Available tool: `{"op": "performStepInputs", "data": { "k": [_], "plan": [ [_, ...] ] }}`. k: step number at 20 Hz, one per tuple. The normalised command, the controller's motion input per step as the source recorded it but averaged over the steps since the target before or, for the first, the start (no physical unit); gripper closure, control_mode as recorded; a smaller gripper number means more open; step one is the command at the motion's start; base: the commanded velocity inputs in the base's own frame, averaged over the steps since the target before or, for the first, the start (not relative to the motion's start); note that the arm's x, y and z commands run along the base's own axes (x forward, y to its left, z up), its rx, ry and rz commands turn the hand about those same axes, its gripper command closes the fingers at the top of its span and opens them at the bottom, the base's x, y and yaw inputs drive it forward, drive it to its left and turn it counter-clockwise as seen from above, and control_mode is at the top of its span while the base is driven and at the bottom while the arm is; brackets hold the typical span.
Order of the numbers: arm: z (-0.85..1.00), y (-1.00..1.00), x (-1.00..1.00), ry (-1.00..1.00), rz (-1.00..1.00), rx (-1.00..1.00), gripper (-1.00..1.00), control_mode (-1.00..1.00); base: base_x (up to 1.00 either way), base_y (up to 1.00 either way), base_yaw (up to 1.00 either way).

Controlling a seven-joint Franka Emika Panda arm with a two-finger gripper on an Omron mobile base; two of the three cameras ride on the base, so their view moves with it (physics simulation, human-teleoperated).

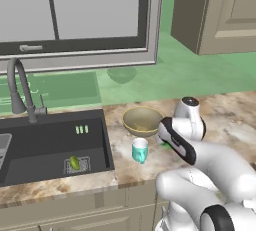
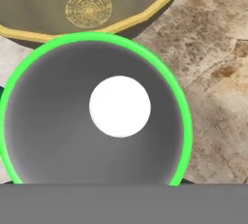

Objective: Clear the mugs and bowl far away from the sink.

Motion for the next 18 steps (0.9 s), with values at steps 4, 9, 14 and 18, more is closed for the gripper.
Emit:
{"op": "performStepInputs", "data": {
  "k": [4, 9, 14, 18],
  "plan": [
    [-1.00, -0.04, -0.10, -0.46, 0.00, 0.01, 1.00, -1.00, 0.00, 0.00, 0.00],
    [-1.00, -0.09, 0.34, -0.11, 0.00, 0.10, 1.00, -1.00, 0.00, 0.00, 0.00],
    [-1.00, 0.00, 0.39, 0.00, 0.00, 0.13, 1.00, -1.00, 0.00, 0.00, 0.00],
    [-0.98, 0.00, 0.14, 0.00, 0.00, 0.11, 1.00, -1.00, 0.00, 0.00, 0.00]
  ]
}}
